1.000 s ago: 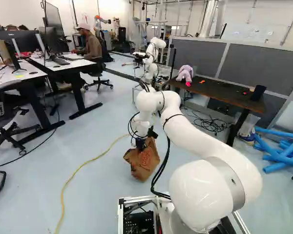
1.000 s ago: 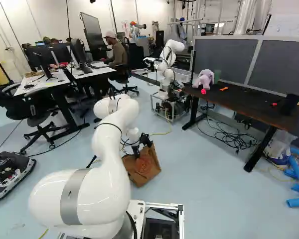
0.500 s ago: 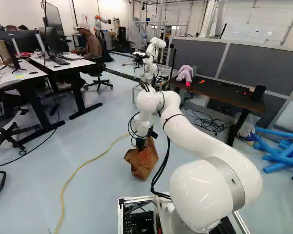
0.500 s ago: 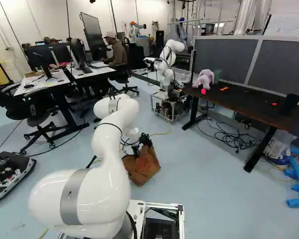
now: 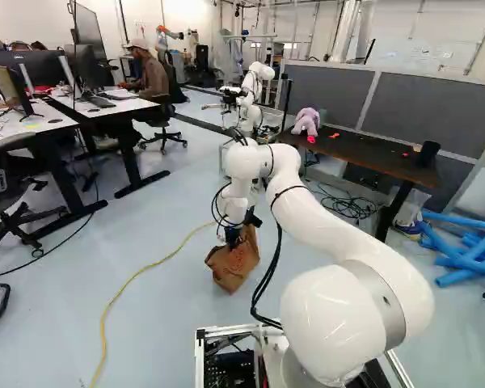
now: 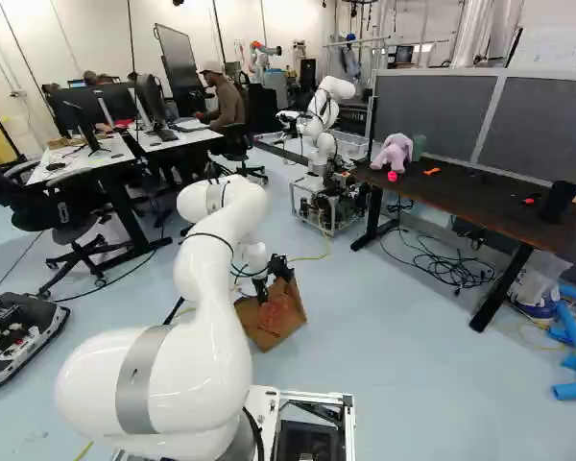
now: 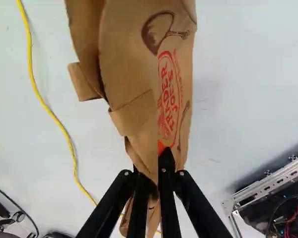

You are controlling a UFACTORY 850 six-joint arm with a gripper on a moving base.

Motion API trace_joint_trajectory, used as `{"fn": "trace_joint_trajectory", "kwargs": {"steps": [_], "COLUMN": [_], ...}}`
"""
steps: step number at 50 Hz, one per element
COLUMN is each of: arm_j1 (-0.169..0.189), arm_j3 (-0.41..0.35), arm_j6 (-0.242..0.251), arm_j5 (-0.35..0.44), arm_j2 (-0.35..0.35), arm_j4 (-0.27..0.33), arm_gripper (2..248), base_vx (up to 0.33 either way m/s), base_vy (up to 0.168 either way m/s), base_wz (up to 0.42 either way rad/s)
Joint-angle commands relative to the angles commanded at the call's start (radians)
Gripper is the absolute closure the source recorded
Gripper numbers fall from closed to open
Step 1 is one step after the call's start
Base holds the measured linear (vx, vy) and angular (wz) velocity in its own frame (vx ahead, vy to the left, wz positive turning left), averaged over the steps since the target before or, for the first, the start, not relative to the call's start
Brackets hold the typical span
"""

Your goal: Pick up the bag on the ground and place it on the table

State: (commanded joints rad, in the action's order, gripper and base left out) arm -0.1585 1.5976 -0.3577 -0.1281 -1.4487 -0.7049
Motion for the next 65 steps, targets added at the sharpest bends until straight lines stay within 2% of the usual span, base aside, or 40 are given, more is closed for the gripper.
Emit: {"fn": "trace_joint_trajectory", "kwargs": {"steps": [27,65], "arm_j1": [-0.002,0.019], "arm_j3": [-0.162,-0.379], "arm_j6": [0.0,0.0], "arm_j5": [0.0,0.0], "arm_j2": [0.125,0.301], "arm_j4": [0.049,0.214], "arm_gripper": [223,223], "base_vx": [0.0,0.0], "base_vy": [0.0,0.0], "base_wz": [0.0,0.0]}}
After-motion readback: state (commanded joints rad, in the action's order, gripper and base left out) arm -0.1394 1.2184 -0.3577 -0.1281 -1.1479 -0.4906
